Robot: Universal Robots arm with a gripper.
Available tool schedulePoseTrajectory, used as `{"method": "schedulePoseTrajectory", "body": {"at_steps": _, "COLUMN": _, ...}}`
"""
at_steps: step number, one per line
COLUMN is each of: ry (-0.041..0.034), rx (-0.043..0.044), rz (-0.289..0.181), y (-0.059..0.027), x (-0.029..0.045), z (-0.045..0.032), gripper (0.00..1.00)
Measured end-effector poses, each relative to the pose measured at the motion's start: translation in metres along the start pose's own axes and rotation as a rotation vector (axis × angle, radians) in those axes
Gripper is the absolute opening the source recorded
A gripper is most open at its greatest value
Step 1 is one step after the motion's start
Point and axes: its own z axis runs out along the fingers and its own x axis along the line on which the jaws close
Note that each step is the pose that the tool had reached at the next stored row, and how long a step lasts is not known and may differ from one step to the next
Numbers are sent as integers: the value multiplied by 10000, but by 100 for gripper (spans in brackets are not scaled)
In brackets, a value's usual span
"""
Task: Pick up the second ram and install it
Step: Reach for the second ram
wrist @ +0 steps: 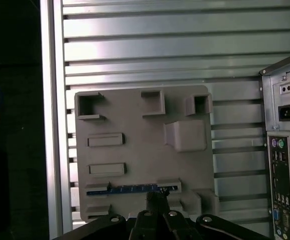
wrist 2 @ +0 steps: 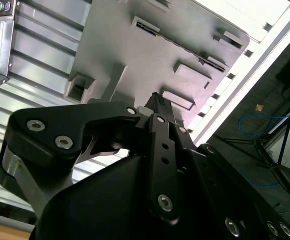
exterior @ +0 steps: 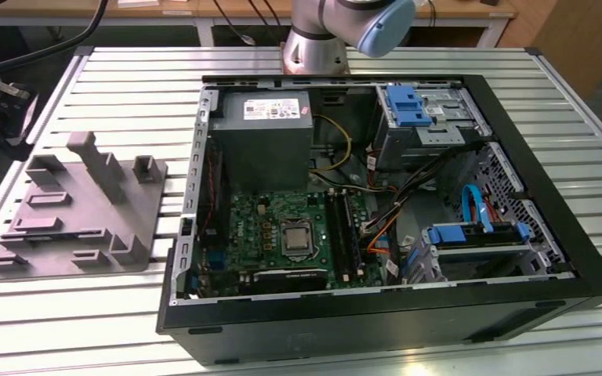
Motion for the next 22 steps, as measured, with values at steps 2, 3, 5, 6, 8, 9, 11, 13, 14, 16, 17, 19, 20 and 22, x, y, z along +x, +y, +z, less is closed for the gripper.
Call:
{"method": "schedulePoseTrajectory", "body": {"at_steps": 2, "ry": 0, "rx": 0, "rz": 1, "y": -6, "x": 23, "z": 8, "gripper": 10}}
{"method": "schedulePoseTrajectory", "body": {"at_steps": 3, "ry": 0, "rx": 0, "rz": 0, "y": -9, "x": 34, "z": 12, "gripper": 10}}
{"method": "schedulePoseTrajectory", "body": {"at_steps": 5, "ry": 0, "rx": 0, "rz": 0, "y": -16, "x": 54, "z": 19, "gripper": 10}}
{"method": "schedulePoseTrajectory", "body": {"at_steps": 6, "ry": 0, "rx": -1, "rz": 0, "y": -19, "x": 64, "z": 23, "gripper": 10}}
{"method": "schedulePoseTrajectory", "body": {"at_steps": 8, "ry": 1, "rx": 0, "rz": 0, "y": -26, "x": 84, "z": 31, "gripper": 10}}
{"method": "schedulePoseTrajectory", "body": {"at_steps": 9, "ry": 0, "rx": 0, "rz": 0, "y": -29, "x": 94, "z": 37, "gripper": 10}}
{"method": "schedulePoseTrajectory", "body": {"at_steps": 11, "ry": -1, "rx": 0, "rz": -1, "y": -38, "x": 112, "z": 50, "gripper": 10}}
{"method": "schedulePoseTrajectory", "body": {"at_steps": 13, "ry": 1, "rx": 0, "rz": 0, "y": -46, "x": 130, "z": 61, "gripper": 10}}
{"method": "schedulePoseTrajectory", "body": {"at_steps": 14, "ry": 0, "rx": 0, "rz": 0, "y": -51, "x": 138, "z": 67, "gripper": 10}}
{"method": "schedulePoseTrajectory", "body": {"at_steps": 16, "ry": -1, "rx": -1, "rz": 0, "y": -58, "x": 154, "z": 78, "gripper": 10}}
{"method": "schedulePoseTrajectory", "body": {"at_steps": 17, "ry": -1, "rx": -1, "rz": 0, "y": -62, "x": 162, "z": 83, "gripper": 10}}
{"method": "schedulePoseTrajectory", "body": {"at_steps": 19, "ry": 0, "rx": 0, "rz": -1, "y": -68, "x": 177, "z": 93, "gripper": 10}}
{"method": "schedulePoseTrajectory", "body": {"at_steps": 20, "ry": 0, "rx": 0, "rz": 0, "y": -71, "x": 185, "z": 98, "gripper": 10}}
{"method": "schedulePoseTrajectory", "body": {"at_steps": 22, "ry": 0, "rx": 0, "rz": 0, "y": -78, "x": 200, "z": 107, "gripper": 10}}
